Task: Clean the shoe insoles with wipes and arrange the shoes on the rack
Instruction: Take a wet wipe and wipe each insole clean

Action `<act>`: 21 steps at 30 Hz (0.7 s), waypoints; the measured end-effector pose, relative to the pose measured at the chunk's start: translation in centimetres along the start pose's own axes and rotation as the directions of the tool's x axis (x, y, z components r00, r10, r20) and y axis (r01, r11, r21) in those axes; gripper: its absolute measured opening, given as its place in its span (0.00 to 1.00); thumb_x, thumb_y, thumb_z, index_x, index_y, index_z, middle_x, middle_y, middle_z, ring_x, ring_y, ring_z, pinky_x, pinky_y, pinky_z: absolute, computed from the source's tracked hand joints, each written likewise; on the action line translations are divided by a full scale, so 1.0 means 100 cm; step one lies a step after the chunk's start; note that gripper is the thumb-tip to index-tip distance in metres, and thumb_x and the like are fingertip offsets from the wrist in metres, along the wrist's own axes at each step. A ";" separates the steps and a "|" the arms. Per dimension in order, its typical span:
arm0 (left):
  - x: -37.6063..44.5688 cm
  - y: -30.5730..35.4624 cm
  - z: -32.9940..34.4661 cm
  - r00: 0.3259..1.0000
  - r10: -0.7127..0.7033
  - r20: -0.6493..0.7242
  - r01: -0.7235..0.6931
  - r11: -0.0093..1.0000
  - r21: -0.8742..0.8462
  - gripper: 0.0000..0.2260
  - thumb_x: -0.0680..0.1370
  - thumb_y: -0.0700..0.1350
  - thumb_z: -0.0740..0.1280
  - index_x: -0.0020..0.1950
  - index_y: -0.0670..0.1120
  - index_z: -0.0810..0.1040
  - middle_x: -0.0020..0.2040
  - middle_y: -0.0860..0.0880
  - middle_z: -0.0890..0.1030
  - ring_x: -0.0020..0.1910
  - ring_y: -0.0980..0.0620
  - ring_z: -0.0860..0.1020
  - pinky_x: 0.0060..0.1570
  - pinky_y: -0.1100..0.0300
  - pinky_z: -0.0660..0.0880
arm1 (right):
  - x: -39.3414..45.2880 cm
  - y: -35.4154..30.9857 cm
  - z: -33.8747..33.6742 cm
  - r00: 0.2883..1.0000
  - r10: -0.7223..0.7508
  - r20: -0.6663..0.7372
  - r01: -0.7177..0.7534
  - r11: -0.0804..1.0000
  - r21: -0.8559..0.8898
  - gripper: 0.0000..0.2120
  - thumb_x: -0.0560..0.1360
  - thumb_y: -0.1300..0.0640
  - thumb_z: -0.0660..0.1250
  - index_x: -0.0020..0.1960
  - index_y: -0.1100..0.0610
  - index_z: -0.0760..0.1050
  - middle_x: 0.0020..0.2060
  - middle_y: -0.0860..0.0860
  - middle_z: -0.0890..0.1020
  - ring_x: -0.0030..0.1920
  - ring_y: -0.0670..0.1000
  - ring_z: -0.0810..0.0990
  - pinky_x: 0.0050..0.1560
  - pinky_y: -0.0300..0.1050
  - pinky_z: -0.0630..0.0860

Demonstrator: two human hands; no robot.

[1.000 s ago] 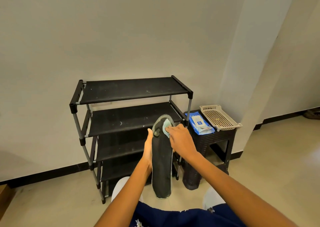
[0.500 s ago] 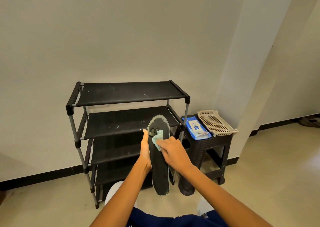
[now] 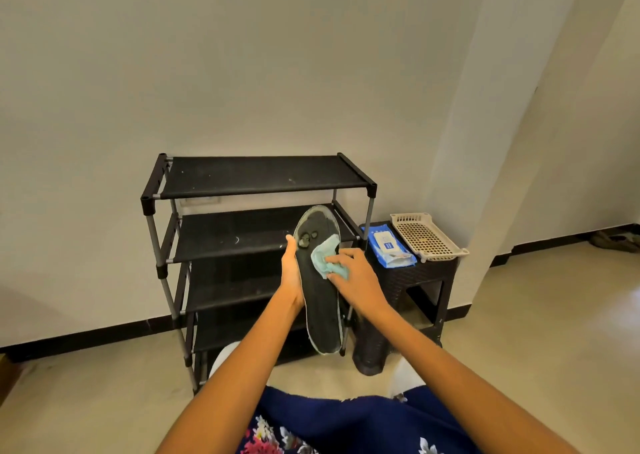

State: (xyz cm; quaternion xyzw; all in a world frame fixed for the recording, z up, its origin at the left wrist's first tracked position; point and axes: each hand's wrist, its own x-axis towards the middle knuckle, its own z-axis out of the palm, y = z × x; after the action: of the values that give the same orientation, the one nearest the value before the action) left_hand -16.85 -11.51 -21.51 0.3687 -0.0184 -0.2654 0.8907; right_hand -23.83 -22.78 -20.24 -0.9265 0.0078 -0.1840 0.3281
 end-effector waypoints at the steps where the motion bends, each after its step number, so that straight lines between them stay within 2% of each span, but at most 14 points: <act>1: 0.000 0.000 0.002 1.000 -0.009 0.020 0.009 1.000 -0.027 0.32 0.78 0.65 0.49 0.60 0.41 0.77 0.55 0.40 0.79 0.52 0.44 0.78 0.52 0.52 0.75 | 0.002 0.002 -0.001 1.000 0.006 0.001 -0.006 1.000 0.002 0.16 0.75 0.60 0.67 0.62 0.59 0.75 0.59 0.52 0.70 0.54 0.45 0.71 0.47 0.21 0.61; 3: -0.002 -0.003 0.009 0.998 -0.017 0.064 0.021 0.997 -0.068 0.31 0.78 0.65 0.52 0.58 0.41 0.80 0.55 0.39 0.80 0.53 0.44 0.79 0.56 0.50 0.74 | 0.006 0.006 -0.004 0.998 0.035 -0.052 -0.034 0.999 0.020 0.14 0.75 0.62 0.66 0.61 0.60 0.76 0.57 0.53 0.73 0.54 0.46 0.72 0.50 0.26 0.62; 5: -0.004 -0.009 0.014 0.993 -0.009 0.122 0.019 0.996 -0.084 0.30 0.78 0.64 0.54 0.60 0.41 0.79 0.57 0.38 0.80 0.55 0.43 0.78 0.58 0.49 0.73 | 0.013 0.010 -0.005 0.983 0.094 -0.154 -0.084 0.994 0.074 0.12 0.75 0.61 0.66 0.58 0.60 0.78 0.54 0.54 0.76 0.52 0.46 0.74 0.50 0.30 0.65; 7: -0.008 -0.019 0.017 0.990 -0.001 0.142 0.012 0.997 -0.080 0.27 0.78 0.62 0.54 0.62 0.42 0.77 0.59 0.38 0.79 0.56 0.43 0.79 0.58 0.48 0.74 | 0.017 0.013 -0.007 0.953 0.176 -0.248 -0.136 0.976 0.168 0.10 0.75 0.61 0.67 0.56 0.60 0.79 0.51 0.55 0.79 0.50 0.47 0.76 0.48 0.33 0.67; 9: -0.009 -0.031 0.017 0.991 0.005 0.136 0.003 0.998 -0.059 0.27 0.79 0.61 0.54 0.63 0.42 0.76 0.58 0.39 0.80 0.56 0.43 0.79 0.55 0.49 0.75 | 0.018 0.018 -0.006 0.941 0.220 -0.255 -0.169 0.963 0.208 0.10 0.75 0.61 0.66 0.56 0.59 0.79 0.52 0.55 0.79 0.48 0.46 0.75 0.48 0.34 0.68; 11: -0.007 -0.040 0.018 0.995 -0.003 0.099 0.007 0.999 -0.037 0.29 0.78 0.63 0.53 0.65 0.43 0.75 0.58 0.40 0.81 0.56 0.44 0.79 0.54 0.49 0.75 | 0.012 0.024 -0.001 0.976 0.121 -0.180 -0.106 0.990 0.092 0.12 0.76 0.61 0.65 0.58 0.59 0.77 0.53 0.54 0.76 0.51 0.46 0.73 0.51 0.34 0.67; 14: 0.004 -0.042 0.016 0.999 -0.010 0.041 0.012 0.999 -0.040 0.32 0.77 0.66 0.53 0.64 0.41 0.75 0.54 0.40 0.82 0.52 0.45 0.81 0.55 0.51 0.75 | -0.004 0.031 0.007 0.988 -0.126 -0.084 0.118 0.989 -0.092 0.13 0.75 0.61 0.63 0.59 0.57 0.78 0.53 0.51 0.76 0.55 0.44 0.69 0.57 0.35 0.65; 17: 0.017 -0.040 0.009 0.996 -0.083 0.016 0.084 0.994 -0.071 0.36 0.73 0.70 0.57 0.59 0.39 0.77 0.52 0.40 0.81 0.51 0.45 0.80 0.59 0.50 0.73 | -0.018 0.033 0.000 0.966 -0.260 -0.001 0.259 0.961 -0.096 0.12 0.73 0.54 0.61 0.49 0.55 0.81 0.44 0.48 0.78 0.47 0.42 0.70 0.50 0.36 0.68; 19: 0.026 -0.039 0.003 0.995 -0.100 0.024 0.102 0.989 -0.102 0.35 0.72 0.70 0.58 0.55 0.39 0.81 0.49 0.41 0.82 0.49 0.45 0.81 0.57 0.50 0.75 | -0.021 0.037 -0.008 0.947 -0.316 0.052 0.320 0.941 -0.108 0.14 0.72 0.51 0.60 0.47 0.54 0.82 0.41 0.47 0.79 0.45 0.43 0.70 0.47 0.33 0.67; 21: 0.027 -0.040 0.003 0.993 -0.104 0.054 0.107 0.991 -0.074 0.35 0.75 0.69 0.54 0.51 0.40 0.83 0.47 0.41 0.83 0.45 0.46 0.83 0.52 0.50 0.78 | -0.013 0.044 -0.014 0.955 -0.294 -0.030 0.289 0.950 -0.118 0.12 0.73 0.56 0.61 0.50 0.55 0.82 0.43 0.48 0.79 0.46 0.44 0.70 0.47 0.33 0.68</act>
State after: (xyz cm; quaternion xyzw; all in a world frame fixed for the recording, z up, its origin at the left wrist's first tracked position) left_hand -16.45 -15.36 -24.41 0.3278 -0.0110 -0.3218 0.8882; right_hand -25.09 -26.90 -22.33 -0.9299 -0.1111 -0.2513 0.2444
